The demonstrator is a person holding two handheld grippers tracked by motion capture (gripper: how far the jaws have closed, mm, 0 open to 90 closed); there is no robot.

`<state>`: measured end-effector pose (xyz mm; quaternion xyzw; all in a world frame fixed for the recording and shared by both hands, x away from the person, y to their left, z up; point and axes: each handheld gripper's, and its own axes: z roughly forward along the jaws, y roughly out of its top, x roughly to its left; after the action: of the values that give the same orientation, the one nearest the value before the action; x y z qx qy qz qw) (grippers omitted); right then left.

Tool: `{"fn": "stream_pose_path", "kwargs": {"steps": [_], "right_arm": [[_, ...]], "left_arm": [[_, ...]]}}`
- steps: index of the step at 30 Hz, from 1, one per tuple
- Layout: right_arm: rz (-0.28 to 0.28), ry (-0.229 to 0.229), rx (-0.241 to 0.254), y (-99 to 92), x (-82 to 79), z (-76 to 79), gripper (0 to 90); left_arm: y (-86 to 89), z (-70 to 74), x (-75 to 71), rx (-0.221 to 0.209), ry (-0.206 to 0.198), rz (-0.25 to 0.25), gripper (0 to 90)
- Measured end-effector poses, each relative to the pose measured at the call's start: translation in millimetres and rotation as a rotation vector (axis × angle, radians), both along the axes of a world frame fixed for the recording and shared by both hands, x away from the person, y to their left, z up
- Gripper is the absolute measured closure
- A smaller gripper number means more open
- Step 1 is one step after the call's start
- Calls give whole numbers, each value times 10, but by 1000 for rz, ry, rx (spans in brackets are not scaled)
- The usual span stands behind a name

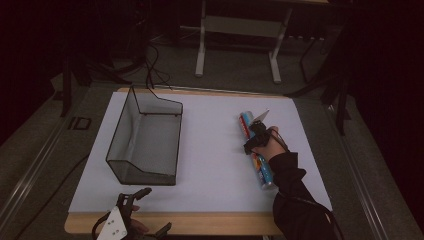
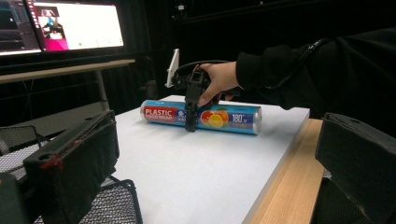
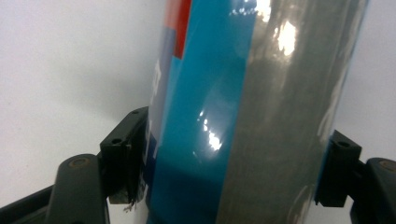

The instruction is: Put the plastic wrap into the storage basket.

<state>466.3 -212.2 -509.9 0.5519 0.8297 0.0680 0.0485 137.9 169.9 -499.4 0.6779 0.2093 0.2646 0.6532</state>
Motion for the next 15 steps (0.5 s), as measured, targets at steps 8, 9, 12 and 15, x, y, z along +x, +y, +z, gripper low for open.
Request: {"fn": "stream_pose_path", "kwargs": {"steps": [8, 9, 12, 15], "right_arm": [[-57, 21, 57, -18, 12, 75, 309], [-49, 16, 63, -27, 11, 91, 311], [-49, 10, 92, -41, 7, 192, 314], [-42, -17, 98, -48, -4, 315, 316]], "left_arm": [[1, -3, 12, 6, -3, 7, 2], [0, -4, 16, 6, -2, 8, 2], [-13, -4, 16, 6, -3, 5, 2], [-20, -6, 13, 10, -4, 4, 2]]}}
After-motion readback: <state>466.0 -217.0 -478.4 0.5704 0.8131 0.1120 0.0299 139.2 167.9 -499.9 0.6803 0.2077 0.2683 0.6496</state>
